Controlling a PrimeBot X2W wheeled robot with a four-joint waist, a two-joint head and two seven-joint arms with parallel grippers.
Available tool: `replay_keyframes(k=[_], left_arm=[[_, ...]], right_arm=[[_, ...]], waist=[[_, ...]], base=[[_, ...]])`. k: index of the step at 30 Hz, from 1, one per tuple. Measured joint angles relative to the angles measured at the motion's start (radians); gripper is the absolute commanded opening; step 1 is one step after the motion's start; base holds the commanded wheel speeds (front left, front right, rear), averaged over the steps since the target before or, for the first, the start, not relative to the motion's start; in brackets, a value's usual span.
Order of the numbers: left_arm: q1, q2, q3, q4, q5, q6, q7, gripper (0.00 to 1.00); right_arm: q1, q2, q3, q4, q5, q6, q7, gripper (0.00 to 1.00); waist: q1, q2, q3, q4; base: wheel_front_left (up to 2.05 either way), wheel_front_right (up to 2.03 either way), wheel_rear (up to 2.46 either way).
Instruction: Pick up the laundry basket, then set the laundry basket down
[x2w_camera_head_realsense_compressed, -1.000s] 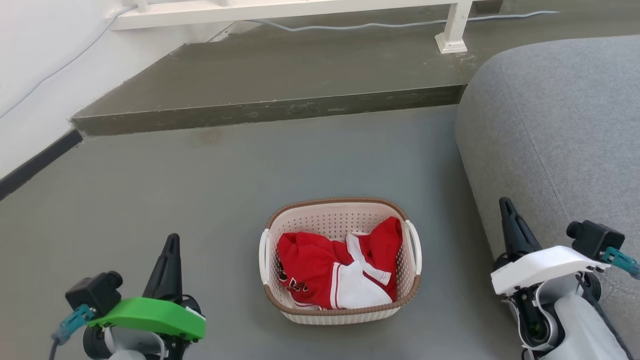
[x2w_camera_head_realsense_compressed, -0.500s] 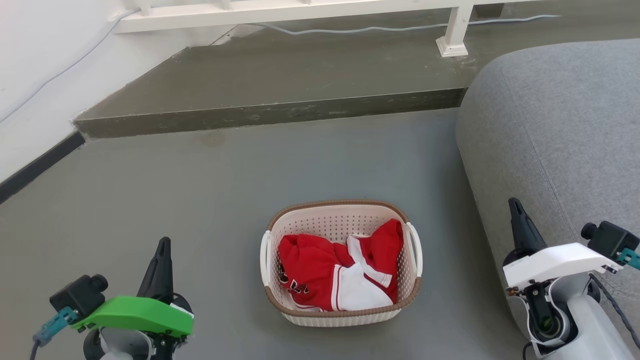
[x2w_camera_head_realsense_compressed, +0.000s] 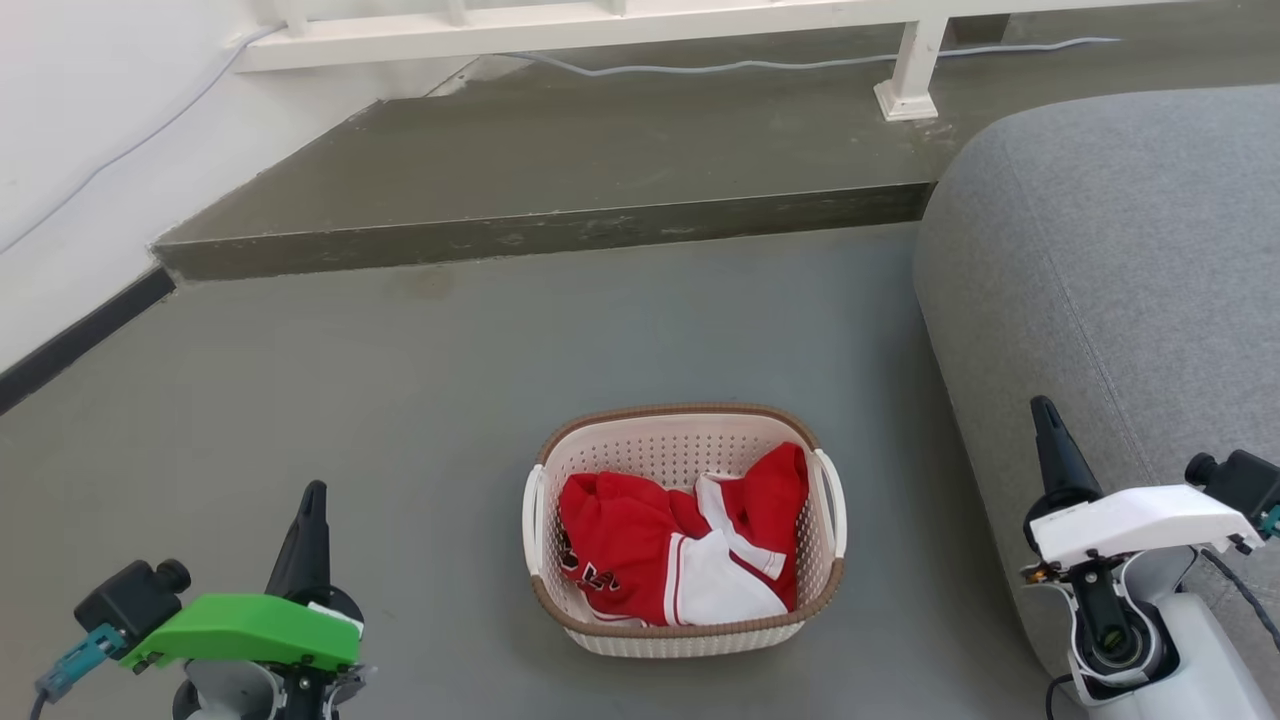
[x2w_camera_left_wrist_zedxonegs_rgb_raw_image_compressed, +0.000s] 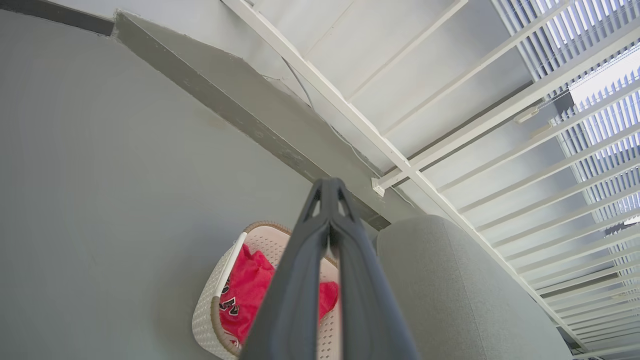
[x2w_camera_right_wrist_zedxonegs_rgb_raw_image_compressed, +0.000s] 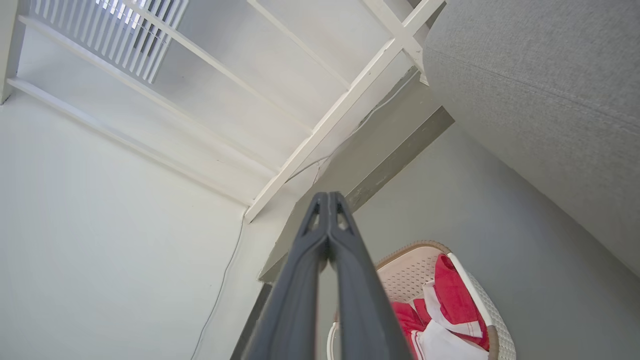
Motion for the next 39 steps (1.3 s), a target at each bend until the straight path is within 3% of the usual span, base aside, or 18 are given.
replay_keyframes(k=[39], left_arm=[[-0.005, 0.002, 0.086, 0.032, -0.412, -0.013, 0.117, 0.00]], right_arm=[[0.000, 0.022, -0.119, -0.016, 0.425, 0.031, 0.123, 0.00]], waist=[[0.0000, 0.0000, -0.023, 0.010]], base=[[0.00, 0.00, 0.00]])
